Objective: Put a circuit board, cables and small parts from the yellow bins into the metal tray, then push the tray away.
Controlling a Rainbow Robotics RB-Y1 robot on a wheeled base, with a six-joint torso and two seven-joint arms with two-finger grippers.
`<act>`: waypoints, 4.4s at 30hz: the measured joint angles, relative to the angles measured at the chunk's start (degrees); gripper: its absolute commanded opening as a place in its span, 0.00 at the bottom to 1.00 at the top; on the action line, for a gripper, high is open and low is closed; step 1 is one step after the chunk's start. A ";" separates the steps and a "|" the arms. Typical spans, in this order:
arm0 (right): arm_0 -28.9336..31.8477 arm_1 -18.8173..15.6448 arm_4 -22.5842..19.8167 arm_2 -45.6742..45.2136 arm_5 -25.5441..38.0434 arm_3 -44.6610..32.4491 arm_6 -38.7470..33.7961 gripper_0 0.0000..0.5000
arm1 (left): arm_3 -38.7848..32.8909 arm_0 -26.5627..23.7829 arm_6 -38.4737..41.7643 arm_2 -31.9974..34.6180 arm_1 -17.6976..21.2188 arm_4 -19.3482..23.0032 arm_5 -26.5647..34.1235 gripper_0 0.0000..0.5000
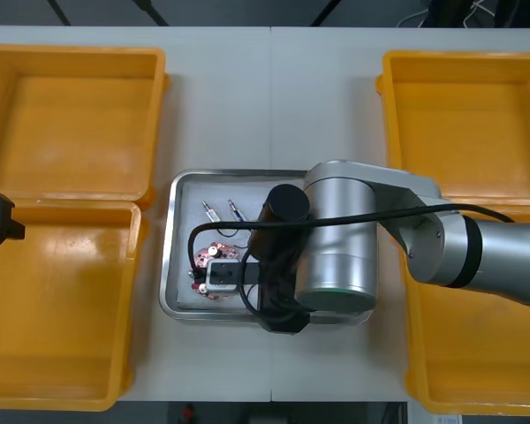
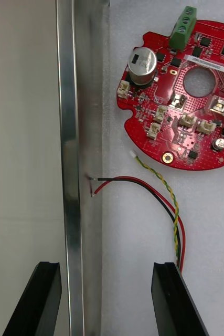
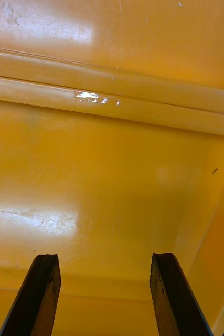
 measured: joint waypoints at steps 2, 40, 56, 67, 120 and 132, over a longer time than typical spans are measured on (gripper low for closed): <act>-0.01 0.92 1.06 1.22 0.00 0.50 -0.86 1.00 | 0.00 0.00 0.00 0.00 0.00 0.00 0.00 1.00; 0.37 2.67 12.82 9.72 0.05 0.94 -7.12 1.00 | 0.00 0.00 0.00 0.00 0.00 0.00 0.00 1.00; 2.53 2.67 14.37 9.73 0.05 0.99 -7.12 0.02 | 0.00 0.00 0.00 0.00 0.00 0.00 0.00 1.00; 2.46 2.69 17.65 9.73 0.05 0.98 -7.13 0.00 | 0.00 0.00 0.00 0.00 0.00 0.00 0.00 1.00; -16.06 1.41 20.91 10.05 -28.99 31.92 2.18 0.00 | 0.00 0.00 0.00 0.00 0.00 0.00 0.00 1.00; -16.92 2.13 22.55 10.05 -39.53 39.04 2.61 0.00 | 0.00 0.00 0.00 0.00 0.00 0.00 0.00 1.00</act>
